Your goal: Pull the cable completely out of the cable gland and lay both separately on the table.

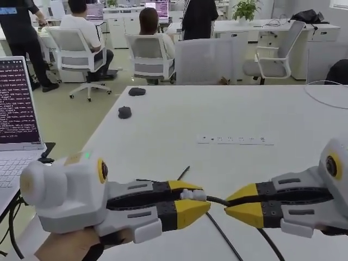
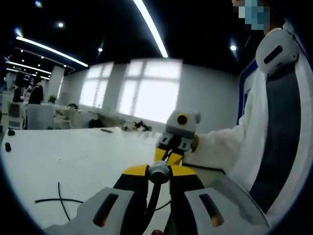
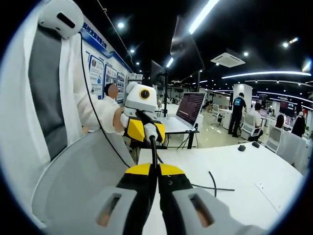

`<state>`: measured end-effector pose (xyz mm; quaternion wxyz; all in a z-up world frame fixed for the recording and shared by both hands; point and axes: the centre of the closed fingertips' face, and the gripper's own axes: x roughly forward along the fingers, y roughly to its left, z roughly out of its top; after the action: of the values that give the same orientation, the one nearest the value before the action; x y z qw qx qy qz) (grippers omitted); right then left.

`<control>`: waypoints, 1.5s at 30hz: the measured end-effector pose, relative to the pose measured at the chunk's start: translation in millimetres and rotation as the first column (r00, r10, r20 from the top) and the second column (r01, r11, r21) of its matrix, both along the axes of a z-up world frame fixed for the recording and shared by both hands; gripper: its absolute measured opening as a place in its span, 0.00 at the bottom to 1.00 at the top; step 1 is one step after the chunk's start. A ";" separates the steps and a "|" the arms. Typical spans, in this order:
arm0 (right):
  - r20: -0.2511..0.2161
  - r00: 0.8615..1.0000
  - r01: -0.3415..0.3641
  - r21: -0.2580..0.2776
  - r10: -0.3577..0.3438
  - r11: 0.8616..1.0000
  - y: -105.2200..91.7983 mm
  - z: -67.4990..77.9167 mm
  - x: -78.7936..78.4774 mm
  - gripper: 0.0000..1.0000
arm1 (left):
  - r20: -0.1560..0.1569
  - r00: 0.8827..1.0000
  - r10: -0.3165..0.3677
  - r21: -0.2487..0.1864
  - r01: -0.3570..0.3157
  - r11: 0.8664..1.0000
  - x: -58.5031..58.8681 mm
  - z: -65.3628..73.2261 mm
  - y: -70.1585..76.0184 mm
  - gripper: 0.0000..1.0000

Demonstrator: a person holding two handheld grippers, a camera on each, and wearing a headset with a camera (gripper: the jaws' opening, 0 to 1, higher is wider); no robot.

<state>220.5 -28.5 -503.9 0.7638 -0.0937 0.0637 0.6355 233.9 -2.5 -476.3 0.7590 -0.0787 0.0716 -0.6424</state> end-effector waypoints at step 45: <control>-0.001 0.999 0.053 -0.055 -0.054 0.997 -2.5 6.9 10.8 0.17 | -0.001 0.999 0.032 0.023 -0.032 0.999 1.5 -6.9 -1.7 0.17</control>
<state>231.2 -31.0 -497.0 0.7776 -0.1121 0.0847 0.6129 235.4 -4.2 -483.2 0.7699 -0.0717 0.0782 -0.6293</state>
